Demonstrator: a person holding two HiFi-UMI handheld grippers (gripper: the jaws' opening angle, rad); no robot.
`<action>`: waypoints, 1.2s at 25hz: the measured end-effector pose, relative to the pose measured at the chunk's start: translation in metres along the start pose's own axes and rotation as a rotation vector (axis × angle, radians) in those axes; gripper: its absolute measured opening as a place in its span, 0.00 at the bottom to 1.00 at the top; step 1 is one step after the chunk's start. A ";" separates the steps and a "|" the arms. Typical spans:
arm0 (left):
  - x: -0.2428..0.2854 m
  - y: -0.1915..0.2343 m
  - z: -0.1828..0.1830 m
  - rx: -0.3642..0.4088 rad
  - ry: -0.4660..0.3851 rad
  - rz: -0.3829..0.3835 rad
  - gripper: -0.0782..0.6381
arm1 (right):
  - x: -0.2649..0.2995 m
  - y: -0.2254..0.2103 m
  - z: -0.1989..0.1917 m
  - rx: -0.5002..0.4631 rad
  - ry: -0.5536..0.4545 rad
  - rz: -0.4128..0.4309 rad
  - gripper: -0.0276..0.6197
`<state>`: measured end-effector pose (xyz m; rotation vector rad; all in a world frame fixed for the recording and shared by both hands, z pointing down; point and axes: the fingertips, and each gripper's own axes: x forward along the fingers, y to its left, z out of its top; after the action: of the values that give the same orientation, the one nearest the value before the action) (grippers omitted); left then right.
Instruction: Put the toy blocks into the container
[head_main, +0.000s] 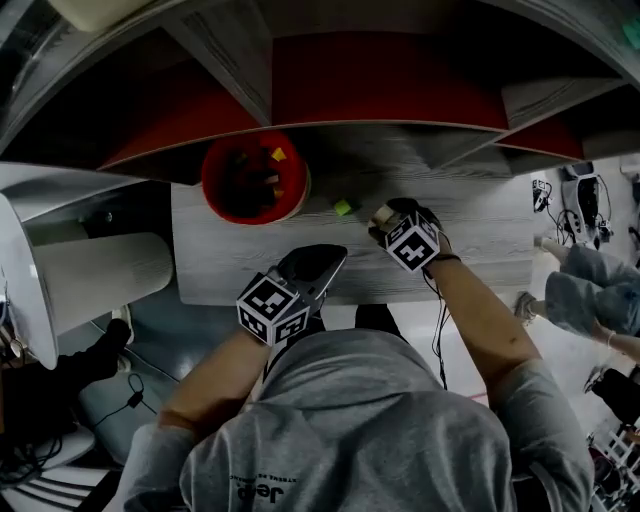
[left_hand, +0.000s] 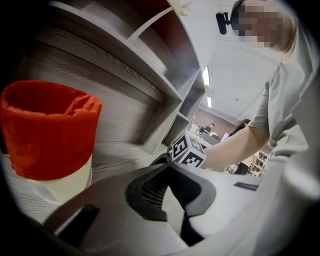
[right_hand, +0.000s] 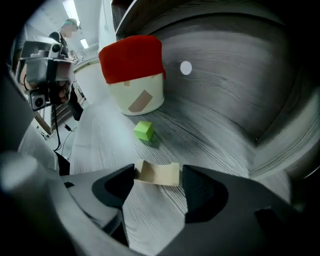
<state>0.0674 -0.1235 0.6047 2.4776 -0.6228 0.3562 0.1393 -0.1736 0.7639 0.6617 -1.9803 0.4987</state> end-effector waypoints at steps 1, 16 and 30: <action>0.000 0.000 -0.002 -0.004 0.001 0.001 0.12 | 0.001 0.001 0.002 0.004 -0.009 0.007 0.55; -0.056 0.010 0.038 0.018 -0.107 0.036 0.12 | -0.069 0.017 0.067 0.006 -0.129 -0.013 0.52; -0.199 0.054 0.132 0.124 -0.289 0.147 0.12 | -0.139 0.089 0.273 -0.200 -0.291 -0.013 0.52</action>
<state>-0.1150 -0.1687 0.4476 2.6327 -0.9289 0.0920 -0.0434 -0.2321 0.5087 0.6481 -2.2614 0.1996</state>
